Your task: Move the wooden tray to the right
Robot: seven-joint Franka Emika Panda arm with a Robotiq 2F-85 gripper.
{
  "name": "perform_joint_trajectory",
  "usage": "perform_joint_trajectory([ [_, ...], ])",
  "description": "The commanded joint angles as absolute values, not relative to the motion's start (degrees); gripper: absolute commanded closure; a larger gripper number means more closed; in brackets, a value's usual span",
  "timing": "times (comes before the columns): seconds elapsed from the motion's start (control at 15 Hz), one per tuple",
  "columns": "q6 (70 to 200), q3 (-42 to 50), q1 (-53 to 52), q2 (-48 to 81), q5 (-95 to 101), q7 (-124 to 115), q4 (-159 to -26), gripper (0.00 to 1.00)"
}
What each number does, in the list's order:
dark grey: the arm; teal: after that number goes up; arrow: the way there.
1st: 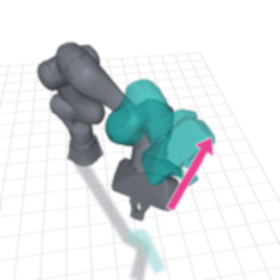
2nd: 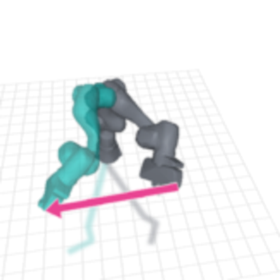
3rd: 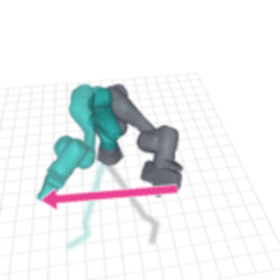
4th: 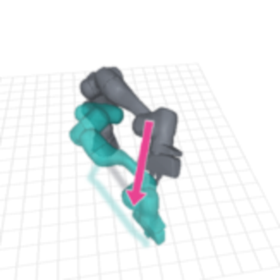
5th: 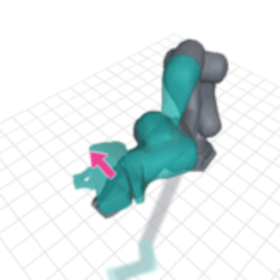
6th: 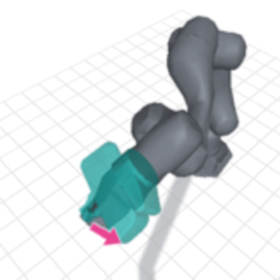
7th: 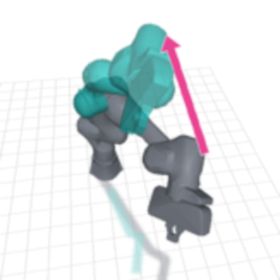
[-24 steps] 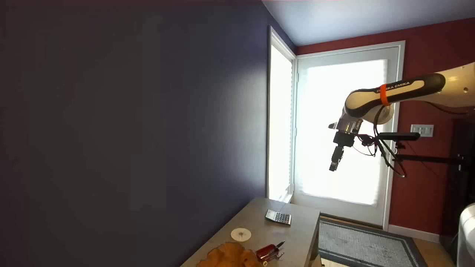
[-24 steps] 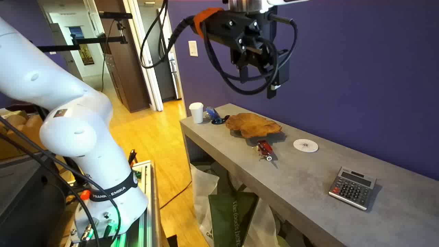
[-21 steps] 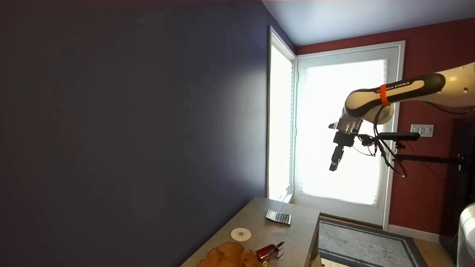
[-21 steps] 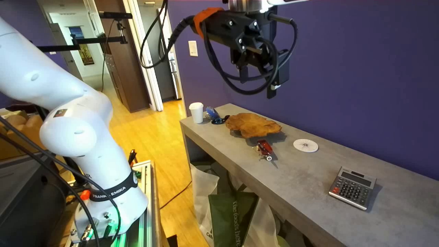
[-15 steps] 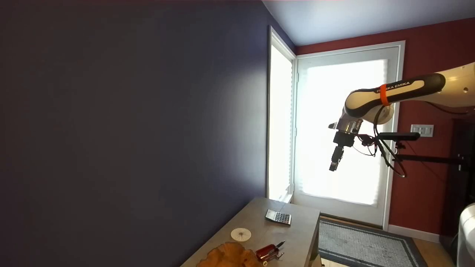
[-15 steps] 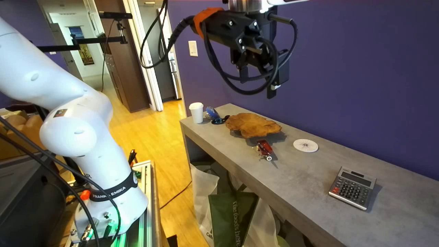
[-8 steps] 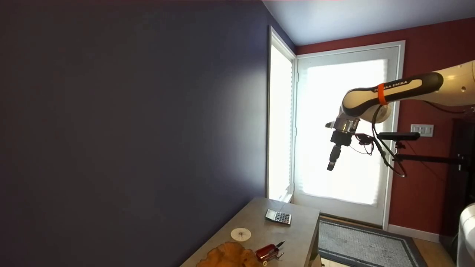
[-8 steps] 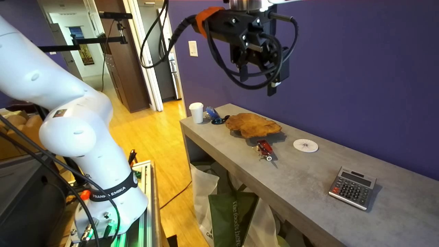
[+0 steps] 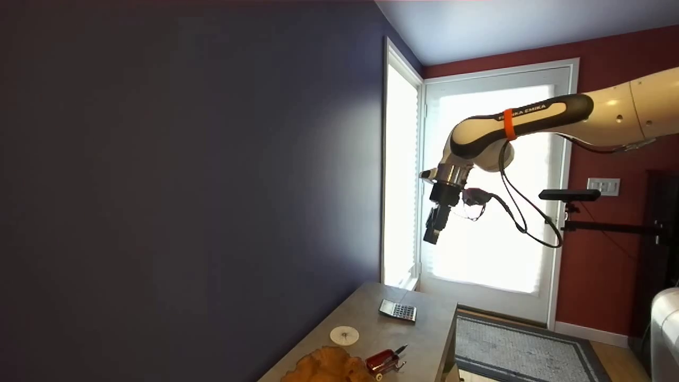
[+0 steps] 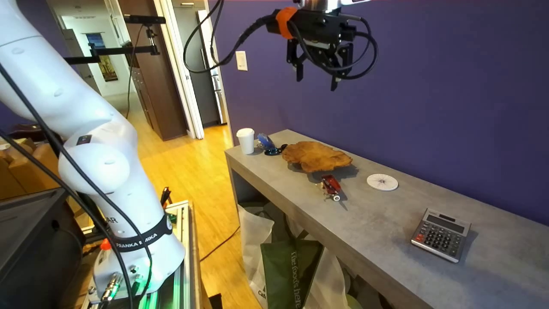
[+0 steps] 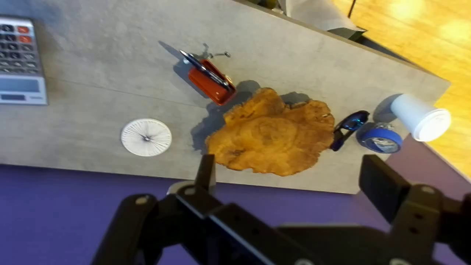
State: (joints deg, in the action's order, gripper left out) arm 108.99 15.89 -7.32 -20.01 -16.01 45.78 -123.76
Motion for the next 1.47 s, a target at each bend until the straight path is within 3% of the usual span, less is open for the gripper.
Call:
perform_joint_trajectory([
  [0.0, 105.70, 13.71, -8.06, -12.88, -23.49, 51.49, -117.99, 0.00],
  [0.8, 114.98, 2.15, -3.68, 10.69, -25.88, 37.39, -110.79, 0.00],
  [1.4, 115.48, -0.28, -1.14, 10.18, -26.61, 39.56, -112.49, 0.00],
])
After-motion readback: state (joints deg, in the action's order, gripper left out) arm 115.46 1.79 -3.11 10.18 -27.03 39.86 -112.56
